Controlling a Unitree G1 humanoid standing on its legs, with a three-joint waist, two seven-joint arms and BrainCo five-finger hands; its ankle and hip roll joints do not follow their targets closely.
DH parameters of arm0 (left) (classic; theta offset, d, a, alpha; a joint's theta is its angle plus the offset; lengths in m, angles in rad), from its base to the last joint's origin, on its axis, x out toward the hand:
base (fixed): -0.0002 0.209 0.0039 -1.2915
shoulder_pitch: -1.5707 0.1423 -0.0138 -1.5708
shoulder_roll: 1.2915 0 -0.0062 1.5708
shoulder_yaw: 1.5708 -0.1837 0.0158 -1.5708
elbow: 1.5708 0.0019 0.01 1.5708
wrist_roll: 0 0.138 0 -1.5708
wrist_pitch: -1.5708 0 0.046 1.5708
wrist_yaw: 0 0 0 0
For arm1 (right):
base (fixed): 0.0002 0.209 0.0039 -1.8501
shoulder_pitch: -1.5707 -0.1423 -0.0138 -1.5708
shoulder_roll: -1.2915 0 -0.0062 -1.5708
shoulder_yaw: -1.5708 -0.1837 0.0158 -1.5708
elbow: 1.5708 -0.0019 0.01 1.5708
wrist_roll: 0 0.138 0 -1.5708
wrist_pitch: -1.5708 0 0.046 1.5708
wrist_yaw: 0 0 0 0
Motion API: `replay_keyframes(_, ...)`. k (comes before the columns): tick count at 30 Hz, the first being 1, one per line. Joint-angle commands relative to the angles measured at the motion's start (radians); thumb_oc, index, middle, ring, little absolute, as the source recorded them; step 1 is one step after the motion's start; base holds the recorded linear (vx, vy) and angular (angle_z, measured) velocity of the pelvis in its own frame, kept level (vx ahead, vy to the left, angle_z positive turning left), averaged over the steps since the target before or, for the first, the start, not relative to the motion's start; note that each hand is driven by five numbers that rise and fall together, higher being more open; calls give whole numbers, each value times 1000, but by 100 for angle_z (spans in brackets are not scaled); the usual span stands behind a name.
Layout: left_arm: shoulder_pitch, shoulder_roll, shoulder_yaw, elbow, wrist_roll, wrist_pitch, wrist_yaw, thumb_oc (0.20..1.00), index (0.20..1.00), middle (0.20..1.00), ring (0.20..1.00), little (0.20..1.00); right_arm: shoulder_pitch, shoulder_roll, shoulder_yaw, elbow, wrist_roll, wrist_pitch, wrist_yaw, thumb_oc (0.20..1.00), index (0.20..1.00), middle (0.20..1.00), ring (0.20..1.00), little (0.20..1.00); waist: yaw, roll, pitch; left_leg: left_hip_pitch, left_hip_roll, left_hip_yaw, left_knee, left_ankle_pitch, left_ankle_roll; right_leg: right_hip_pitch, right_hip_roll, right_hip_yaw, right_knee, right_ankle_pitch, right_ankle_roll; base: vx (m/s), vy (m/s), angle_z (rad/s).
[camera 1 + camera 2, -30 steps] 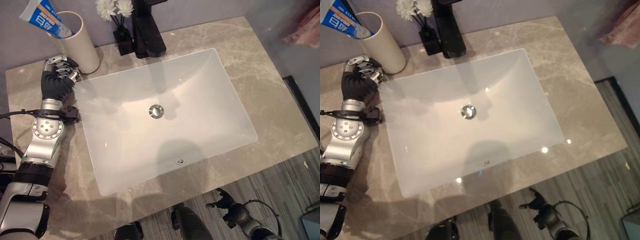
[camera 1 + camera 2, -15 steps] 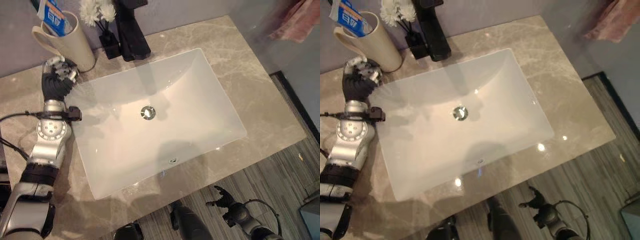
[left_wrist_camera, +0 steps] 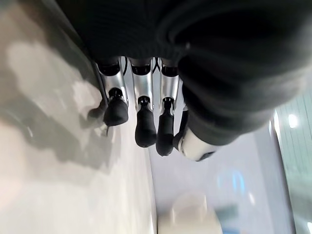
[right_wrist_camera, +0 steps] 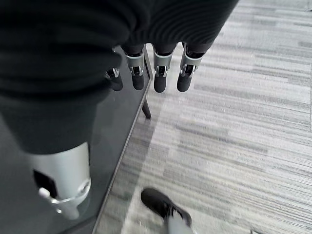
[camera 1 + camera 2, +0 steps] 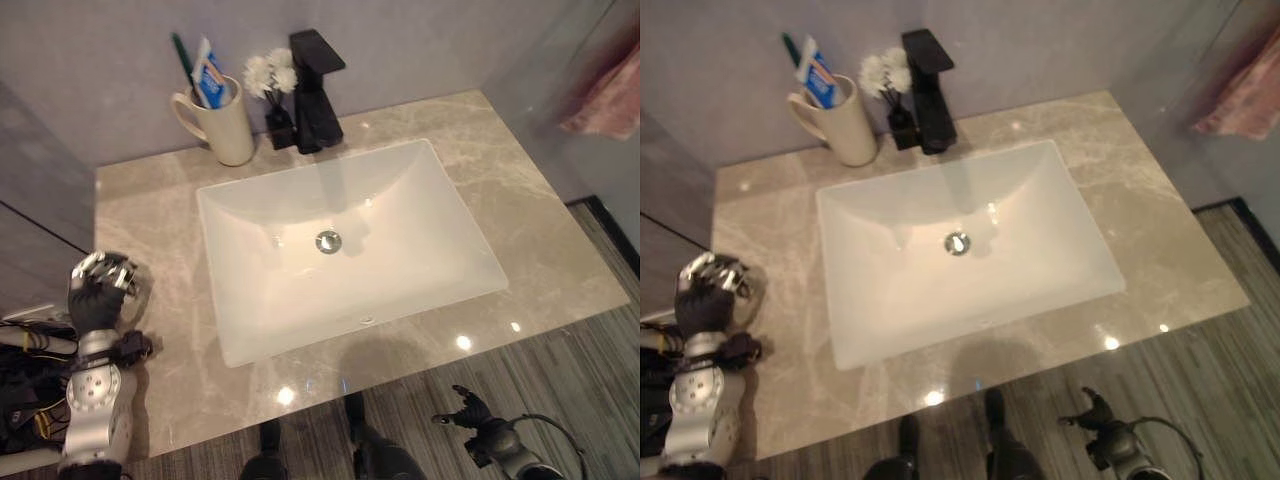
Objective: Put brush and paste in cup on sink, flatten towel.
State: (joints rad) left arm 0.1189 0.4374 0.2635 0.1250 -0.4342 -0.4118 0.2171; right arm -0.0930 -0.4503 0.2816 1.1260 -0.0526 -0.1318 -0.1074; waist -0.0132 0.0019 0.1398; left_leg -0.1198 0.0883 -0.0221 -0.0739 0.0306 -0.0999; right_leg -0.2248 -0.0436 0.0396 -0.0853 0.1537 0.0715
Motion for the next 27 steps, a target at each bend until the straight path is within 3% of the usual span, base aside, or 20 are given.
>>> replay_keyframes(1,9,26,119,2,85,-96,121,200,200,200,200,200,37,-8,-25,9,22,-23,-3,1000,1000,1000,1000,1000,13,-64,-6,-14,-124,-58,157,-124,61,17,-80,38,2,12,99,-105,151,26)
replay_keyframes(5,45,24,145,242,174,-76,268,200,200,200,200,200,114,17,-110,0,93,-49,-22,1000,1000,1000,1000,1000,9,-93,-2,-23,-172,-37,144,-116,94,-23,-121,53,15,73,132,-174,200,0)
replay_keyframes(6,26,18,141,489,179,-45,343,200,200,200,200,200,149,45,-131,26,95,-53,-45,1000,1000,1000,1000,1000,0,-100,6,-12,-179,-26,117,-101,107,-46,-133,55,29,96,147,-183,198,-7)
replay_keyframes(9,21,16,114,599,174,-25,356,200,200,200,200,200,161,60,-137,28,100,-55,-69,1000,1000,1000,1000,1000,-5,-107,18,-13,-175,-7,105,-89,112,-81,-144,41,53,116,152,-150,93,-21)
replay_keyframes(11,-9,-6,49,844,183,39,342,200,200,200,200,200,161,78,-153,36,138,-62,-95,1000,1000,1000,1000,1000,-7,-89,43,-13,-147,19,108,-68,115,-86,-132,-31,143,37,127,-213,83,-32)
replay_keyframes(12,-10,-5,49,846,182,38,342,200,200,200,200,200,161,78,-153,36,138,-62,-95,1000,1000,1000,1000,1000,-7,-90,42,-16,-148,19,108,-66,115,-90,-134,-30,143,38,127,-255,92,-64)
replay_keyframes(13,-29,-28,-10,1029,191,100,296,200,200,200,200,200,183,90,-155,40,150,-64,-105,1000,1000,1000,1000,1000,-11,-77,47,-13,-124,42,95,-39,116,-59,-115,-77,221,-34,105,-168,54,-75)
replay_keyframes(14,-30,-27,-11,1030,191,100,295,200,200,200,200,200,183,90,-155,40,150,-64,-105,1000,1000,1000,1000,1000,-10,-77,45,-15,-125,43,94,-37,116,-61,-115,-76,221,-32,105,-342,81,-71)
replay_keyframes(15,-24,-62,-66,1167,228,190,195,200,200,200,200,200,201,89,-165,65,144,-60,-105,1000,1000,1000,1000,1000,-4,-64,34,-12,-94,88,71,-13,116,-5,-123,-149,283,-90,89,-228,33,-63)
replay_keyframes(18,-17,-88,-112,1215,271,230,106,200,200,200,200,200,206,75,-173,80,118,-48,-100,1000,1000,1000,1000,1000,2,-57,17,-7,-69,134,46,2,113,37,-141,-182,293,-109,82,-214,-5,-109)
replay_keyframes(19,-12,-111,-181,1275,371,277,-4,200,200,200,200,200,193,54,-182,80,107,-29,-82,1000,1000,1000,1000,1000,11,-49,0,-8,-34,211,32,16,109,88,-195,-247,297,-114,83,-245,-64,-119)
replay_keyframes(21,-2,-127,-291,1282,556,300,-35,200,200,200,200,200,170,42,-168,51,71,-19,-70,1000,1000,1000,1000,1000,22,-64,-19,11,3,313,36,5,94,140,-274,-312,294,-93,108,-247,-128,-161)
replay_keyframes(23,-8,-132,-268,1287,528,313,-85,200,200,200,200,200,157,41,-150,1,58,-12,-49,1000,1000,1000,1000,1000,32,-82,-39,3,34,389,62,6,82,170,-316,-378,281,-52,125,-206,-209,-227)
replay_keyframes(25,-11,-124,-233,1295,487,320,-119,200,200,200,200,200,170,41,-154,-32,61,-11,-25,1000,1000,1000,1000,1000,21,-98,-57,-10,72,448,88,21,64,176,-289,-376,247,-68,134,-194,-330,-187)
replay_keyframes(27,-20,-120,-224,1291,470,326,-138,200,200,200,200,200,194,46,-144,-36,41,-3,-9,1000,1000,1000,1000,1000,21,-95,-62,-17,111,462,102,45,42,173,-238,-351,217,-145,117,-107,-373,-135)
